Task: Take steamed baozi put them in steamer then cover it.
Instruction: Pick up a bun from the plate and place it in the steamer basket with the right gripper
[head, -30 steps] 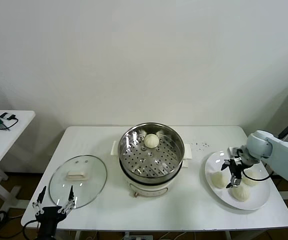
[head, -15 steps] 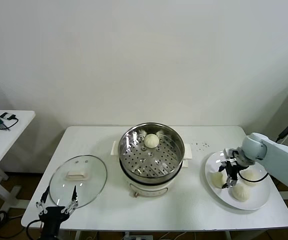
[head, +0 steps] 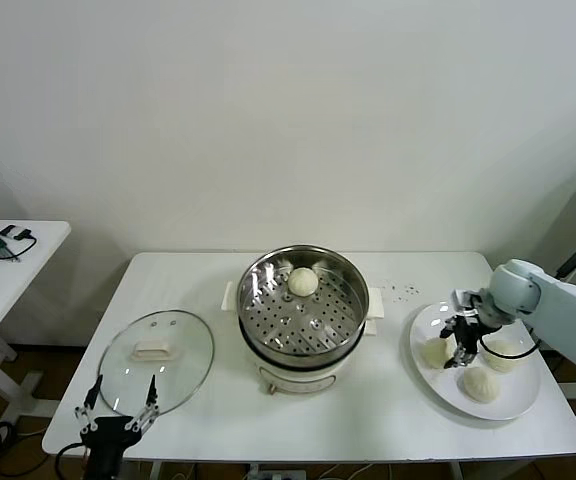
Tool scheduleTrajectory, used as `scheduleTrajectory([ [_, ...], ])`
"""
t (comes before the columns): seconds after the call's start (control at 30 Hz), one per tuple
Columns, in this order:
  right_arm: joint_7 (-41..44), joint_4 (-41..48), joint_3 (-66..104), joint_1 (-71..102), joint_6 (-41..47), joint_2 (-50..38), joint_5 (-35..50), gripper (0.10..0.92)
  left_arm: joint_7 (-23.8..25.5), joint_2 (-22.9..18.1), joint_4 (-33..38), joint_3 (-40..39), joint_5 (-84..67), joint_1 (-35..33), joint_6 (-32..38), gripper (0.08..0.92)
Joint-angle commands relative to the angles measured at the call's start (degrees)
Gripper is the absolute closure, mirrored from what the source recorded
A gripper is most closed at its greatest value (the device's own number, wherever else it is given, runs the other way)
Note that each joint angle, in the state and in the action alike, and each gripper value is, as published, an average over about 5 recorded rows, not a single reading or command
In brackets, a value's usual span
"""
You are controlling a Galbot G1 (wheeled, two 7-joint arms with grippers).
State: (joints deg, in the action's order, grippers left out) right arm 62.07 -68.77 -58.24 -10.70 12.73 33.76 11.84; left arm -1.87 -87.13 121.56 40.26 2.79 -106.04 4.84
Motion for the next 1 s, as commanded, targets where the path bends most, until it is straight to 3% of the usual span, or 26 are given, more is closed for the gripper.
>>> scheduleTrajectory([
  [0.03,0.49,-0.80,-13.56,-21.52,-1.48,0.61,8.92,0.360,0.41,0.01,0.73,-0.85,0.36,-0.44,-0.10,0.177],
  [0.23,-0.33,-1.37,-22.91,-37.10,0.94,9.17,21.17,0.354,0.36,0.03,0.71,-1.92,1.07,-0.51,-0.02,0.177],
  [0.5,-4.42,-3.47,-25.25,-41.13,6.07,21.75,32.46,0.347,0.81,0.63,1.47,-3.10,1.85,-0.03,-0.10,0.177],
  [1.0,-13.45,-0.30,-24.96,-28.59,13.51,42.18,32.18,0.346,1.30,1.39,2.42,-4.48,3.25,-0.24,-0.48,0.177],
])
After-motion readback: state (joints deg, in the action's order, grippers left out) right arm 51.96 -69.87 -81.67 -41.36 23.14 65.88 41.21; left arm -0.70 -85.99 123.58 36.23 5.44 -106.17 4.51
